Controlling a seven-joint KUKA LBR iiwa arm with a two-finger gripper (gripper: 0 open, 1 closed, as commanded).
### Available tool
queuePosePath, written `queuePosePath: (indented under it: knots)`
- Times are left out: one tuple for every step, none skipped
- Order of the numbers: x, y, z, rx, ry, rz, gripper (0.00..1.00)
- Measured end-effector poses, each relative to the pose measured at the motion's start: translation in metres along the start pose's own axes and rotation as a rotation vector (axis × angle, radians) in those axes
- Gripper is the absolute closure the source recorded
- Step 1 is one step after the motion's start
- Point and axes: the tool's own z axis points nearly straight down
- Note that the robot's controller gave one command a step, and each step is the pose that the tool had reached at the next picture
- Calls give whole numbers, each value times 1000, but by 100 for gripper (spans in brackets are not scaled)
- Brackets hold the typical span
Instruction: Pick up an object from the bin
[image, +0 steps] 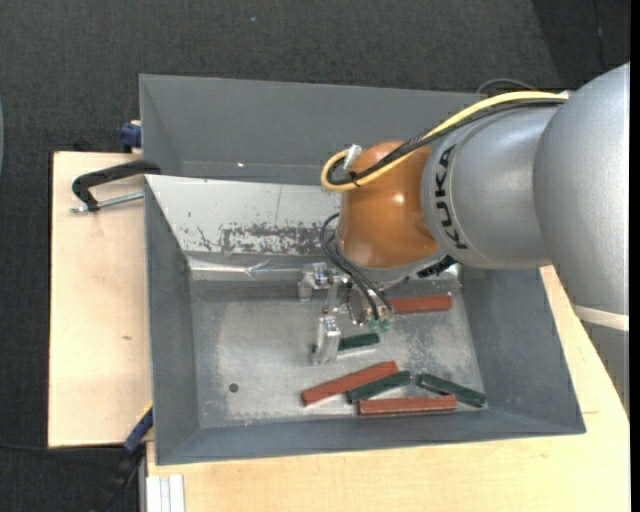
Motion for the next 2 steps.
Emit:
queuePosePath:
  knots:
    - [11,-17,-23,1,4,-69,0]
    - [1,-49,-23,0,-4,-13,0]
